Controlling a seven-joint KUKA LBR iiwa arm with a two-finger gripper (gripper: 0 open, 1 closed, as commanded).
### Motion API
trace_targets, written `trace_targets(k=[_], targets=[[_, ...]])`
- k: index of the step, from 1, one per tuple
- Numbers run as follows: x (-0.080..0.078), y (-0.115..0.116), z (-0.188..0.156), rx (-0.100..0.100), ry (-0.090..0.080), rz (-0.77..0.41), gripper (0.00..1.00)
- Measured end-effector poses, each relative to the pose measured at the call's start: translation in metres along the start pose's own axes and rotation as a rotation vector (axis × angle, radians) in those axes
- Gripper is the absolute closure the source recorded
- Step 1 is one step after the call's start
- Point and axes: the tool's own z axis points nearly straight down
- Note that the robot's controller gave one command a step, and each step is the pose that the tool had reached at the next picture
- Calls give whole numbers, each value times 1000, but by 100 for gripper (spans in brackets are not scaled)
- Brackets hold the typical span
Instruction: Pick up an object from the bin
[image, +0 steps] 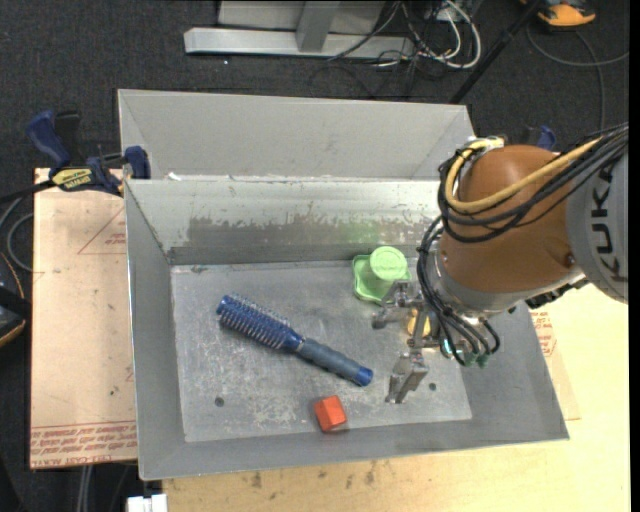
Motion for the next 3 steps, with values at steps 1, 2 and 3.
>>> trace_targets(k=[1, 2, 3], targets=[[-57, 22, 162, -2, -13, 139, 0], [-49, 58, 133, -3, -9, 216, 0], [-60, 62, 110, -3, -10, 393, 0]])
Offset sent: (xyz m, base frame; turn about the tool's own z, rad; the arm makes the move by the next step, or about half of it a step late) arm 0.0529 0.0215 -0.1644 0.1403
